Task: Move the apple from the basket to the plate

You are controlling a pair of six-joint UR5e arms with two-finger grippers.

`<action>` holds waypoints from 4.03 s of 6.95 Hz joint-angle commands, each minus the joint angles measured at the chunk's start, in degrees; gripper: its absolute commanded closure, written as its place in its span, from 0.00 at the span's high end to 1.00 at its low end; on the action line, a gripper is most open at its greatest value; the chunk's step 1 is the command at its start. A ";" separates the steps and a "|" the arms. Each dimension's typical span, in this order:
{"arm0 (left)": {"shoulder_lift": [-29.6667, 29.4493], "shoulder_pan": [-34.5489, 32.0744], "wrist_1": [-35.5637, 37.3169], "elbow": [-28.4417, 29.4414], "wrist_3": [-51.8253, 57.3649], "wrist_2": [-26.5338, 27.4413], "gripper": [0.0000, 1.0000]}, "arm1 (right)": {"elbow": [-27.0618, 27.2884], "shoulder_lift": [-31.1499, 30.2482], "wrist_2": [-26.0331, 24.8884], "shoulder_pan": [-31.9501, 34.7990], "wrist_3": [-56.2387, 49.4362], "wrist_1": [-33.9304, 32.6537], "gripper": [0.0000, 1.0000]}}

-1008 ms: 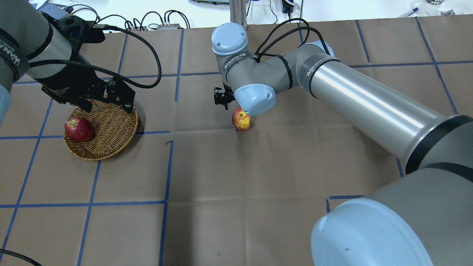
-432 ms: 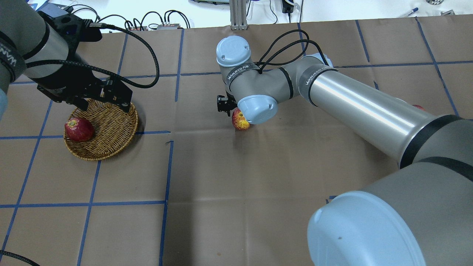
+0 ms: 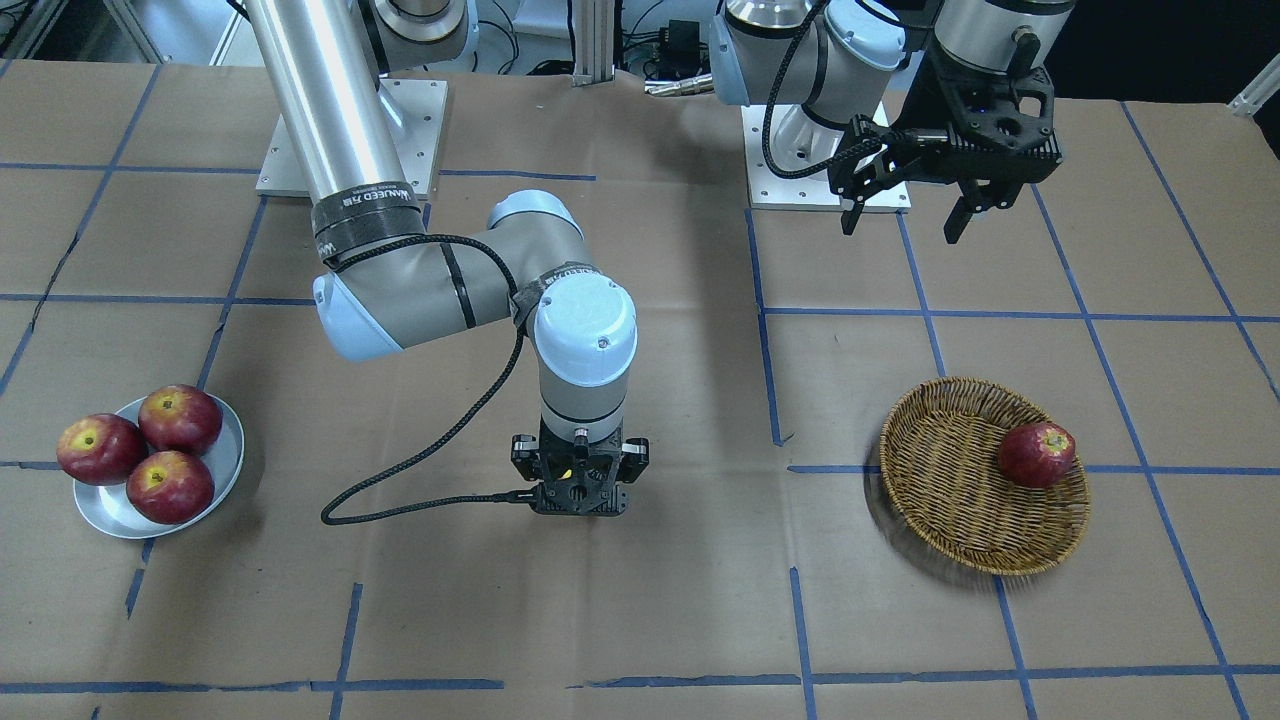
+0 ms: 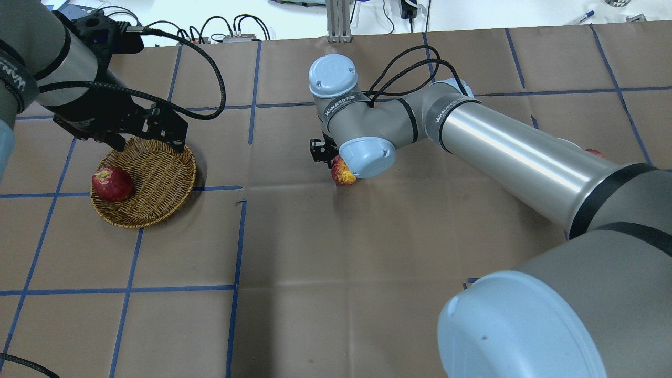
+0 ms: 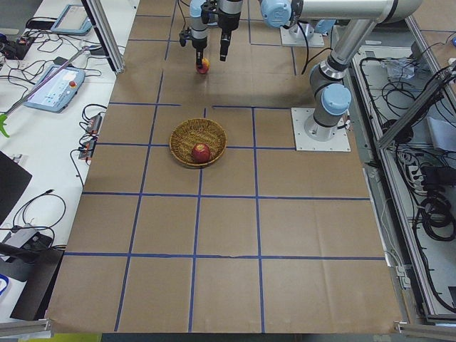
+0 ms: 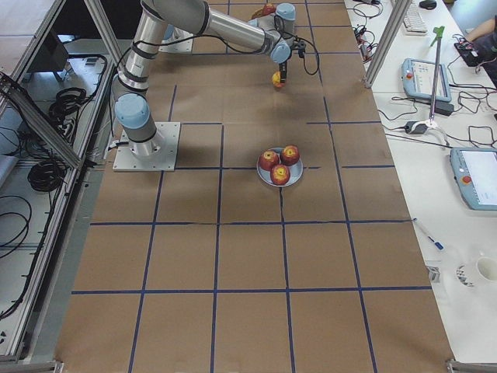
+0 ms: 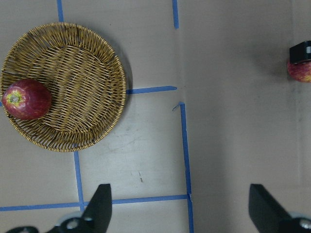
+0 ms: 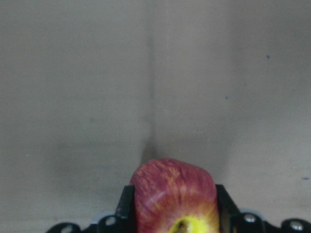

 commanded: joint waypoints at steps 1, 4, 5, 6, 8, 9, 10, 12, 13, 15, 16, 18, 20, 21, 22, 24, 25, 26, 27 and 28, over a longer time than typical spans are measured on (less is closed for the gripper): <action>-0.57 -1.54 -0.12 0.09 0.44 0.00 0.99 | -3.31 -1.79 0.17 -0.47 -0.03 3.40 0.39; -0.75 -4.00 -0.47 0.00 0.53 0.44 0.99 | -7.72 -9.85 0.26 -6.59 -7.01 18.32 0.36; -0.49 -4.80 -0.65 0.00 0.53 0.62 0.99 | -7.03 -13.80 0.26 -12.46 -15.33 22.72 0.35; -0.49 -4.81 -0.57 -0.09 0.53 0.62 0.99 | -4.67 -16.71 0.26 -19.74 -28.37 24.25 0.35; -0.75 -4.81 -0.57 -0.35 0.53 0.62 0.99 | 2.79 -22.17 0.52 -33.46 -49.50 22.86 0.35; -0.75 -4.81 -0.30 -0.87 0.53 0.53 0.99 | 4.13 -22.02 0.52 -38.74 -57.34 20.94 0.35; -0.75 -4.81 -0.04 -1.23 0.53 0.53 0.99 | 5.19 -21.58 0.61 -42.62 -64.56 18.14 0.35; -0.75 -4.81 -0.04 -1.49 0.53 0.44 0.99 | 10.26 -20.26 0.78 -44.42 -66.12 11.29 0.35; -0.75 -4.81 -0.04 -1.49 0.53 0.44 0.99 | 14.04 -20.26 1.74 -44.33 -66.04 7.77 0.35; -0.75 -4.81 -0.04 -1.58 0.45 0.35 0.99 | 17.67 -20.17 1.84 -44.42 -66.65 1.95 0.35; -0.92 -4.81 -0.04 -1.58 0.53 0.27 0.99 | 17.68 -19.48 1.84 -44.51 -66.48 1.59 0.35; -0.92 -4.81 -0.04 -1.58 0.53 0.18 0.99 | 17.68 -17.89 1.75 -44.60 -66.39 0.44 0.35; -0.92 -4.81 0.05 -1.58 0.53 0.09 0.99 | 17.76 -17.80 0.97 -44.60 -66.56 0.44 0.56; -0.92 -4.81 0.05 -1.58 0.53 0.09 0.99 | 17.59 -17.80 0.79 -44.60 -66.56 0.53 1.00; -0.92 -4.81 -0.04 -1.58 0.45 0.00 0.99 | 17.50 -17.89 0.61 -44.60 -66.56 0.62 1.00; -0.92 -4.81 -0.13 -1.58 0.45 0.00 0.99 | 16.80 -18.50 0.43 -44.60 -66.56 0.97 1.00; -0.92 -4.81 -0.21 -1.58 0.45 0.00 0.99 | 15.32 -19.20 0.69 -44.60 -66.39 2.10 1.00; -0.92 -4.81 -0.30 -1.58 0.45 0.00 0.99 | 12.00 -21.81 1.04 -43.99 -64.82 8.29 1.00; -0.92 -4.81 -0.39 -1.58 0.45 0.00 0.99 | 7.61 -23.23 1.40 -43.20 -60.89 15.92 1.00; -1.01 -4.81 -0.39 -1.58 0.45 0.00 0.99 | 4.00 -23.68 1.49 -41.02 -56.85 23.13 1.00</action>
